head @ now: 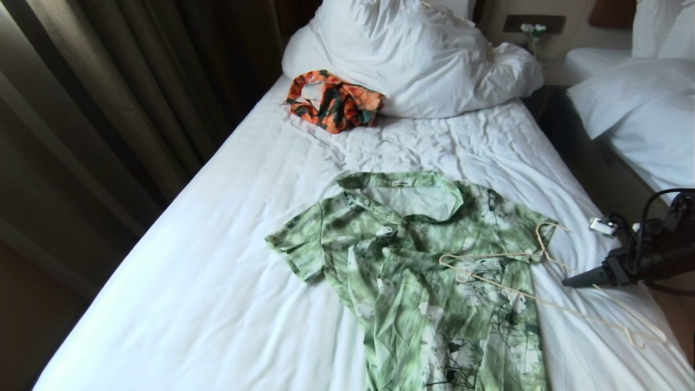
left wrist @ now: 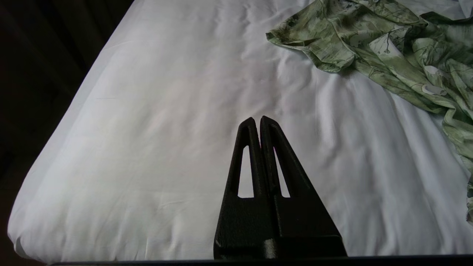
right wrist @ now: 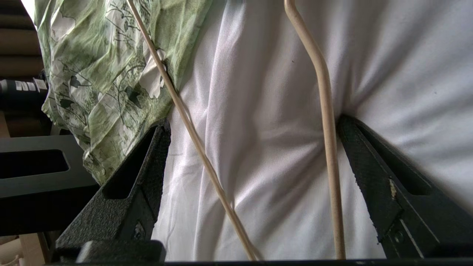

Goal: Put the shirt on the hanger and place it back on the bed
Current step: Lift the shirt and hanger

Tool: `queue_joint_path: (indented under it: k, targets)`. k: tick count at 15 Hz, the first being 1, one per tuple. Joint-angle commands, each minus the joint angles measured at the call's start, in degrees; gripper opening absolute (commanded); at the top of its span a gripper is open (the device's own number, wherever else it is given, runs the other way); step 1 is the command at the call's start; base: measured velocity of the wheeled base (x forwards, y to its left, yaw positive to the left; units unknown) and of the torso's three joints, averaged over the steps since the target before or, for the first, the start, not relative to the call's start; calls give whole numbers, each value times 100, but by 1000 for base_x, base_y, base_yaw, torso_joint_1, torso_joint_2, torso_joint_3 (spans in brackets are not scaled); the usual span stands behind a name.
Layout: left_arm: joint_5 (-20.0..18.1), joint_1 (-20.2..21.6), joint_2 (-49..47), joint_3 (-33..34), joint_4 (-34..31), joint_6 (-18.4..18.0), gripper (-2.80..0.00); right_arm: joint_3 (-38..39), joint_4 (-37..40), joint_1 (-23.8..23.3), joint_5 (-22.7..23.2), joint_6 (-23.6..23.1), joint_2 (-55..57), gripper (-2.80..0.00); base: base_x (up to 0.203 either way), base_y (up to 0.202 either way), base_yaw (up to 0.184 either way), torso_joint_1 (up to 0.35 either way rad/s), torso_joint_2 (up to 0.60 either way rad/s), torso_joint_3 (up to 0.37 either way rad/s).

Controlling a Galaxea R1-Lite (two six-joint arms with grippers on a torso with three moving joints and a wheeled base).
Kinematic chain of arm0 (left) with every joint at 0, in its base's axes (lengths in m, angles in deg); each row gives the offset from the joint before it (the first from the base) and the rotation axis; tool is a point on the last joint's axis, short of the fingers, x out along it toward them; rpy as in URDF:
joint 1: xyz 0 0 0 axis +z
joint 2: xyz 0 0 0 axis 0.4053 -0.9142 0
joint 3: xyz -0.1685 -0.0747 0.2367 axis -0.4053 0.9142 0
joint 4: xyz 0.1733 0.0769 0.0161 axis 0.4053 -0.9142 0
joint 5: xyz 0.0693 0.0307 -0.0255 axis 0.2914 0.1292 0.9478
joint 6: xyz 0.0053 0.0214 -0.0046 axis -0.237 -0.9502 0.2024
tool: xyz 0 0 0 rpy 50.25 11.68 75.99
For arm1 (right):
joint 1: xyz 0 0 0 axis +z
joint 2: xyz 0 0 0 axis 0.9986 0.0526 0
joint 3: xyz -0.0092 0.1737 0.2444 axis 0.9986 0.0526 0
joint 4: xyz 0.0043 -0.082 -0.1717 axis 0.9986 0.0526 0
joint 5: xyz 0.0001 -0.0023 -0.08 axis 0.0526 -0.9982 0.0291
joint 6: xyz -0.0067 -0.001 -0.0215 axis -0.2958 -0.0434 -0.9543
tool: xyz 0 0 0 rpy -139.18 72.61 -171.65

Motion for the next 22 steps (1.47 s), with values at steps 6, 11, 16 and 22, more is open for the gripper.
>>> queue_joint_path:
  k: [6,11,16,22]
  targets:
    - [0,0,-2,6,-6,3,-280,14,46,288,25,15,38,0,0,0,0,0,0,0]
    - [0,0,-2,9,-9,0,-280,66,28,262,-1,-2,30,-280,0,0,0,0,0,0]
    - [0,0,-2,1,-2,7,-280,48,20,262,-1,6,30,-280,0,0,0,0,0,0]
    - [0,0,-2,1,-4,4,-280,59,62,197,23,-17,-280,-280,0,0,0,0,0,0]
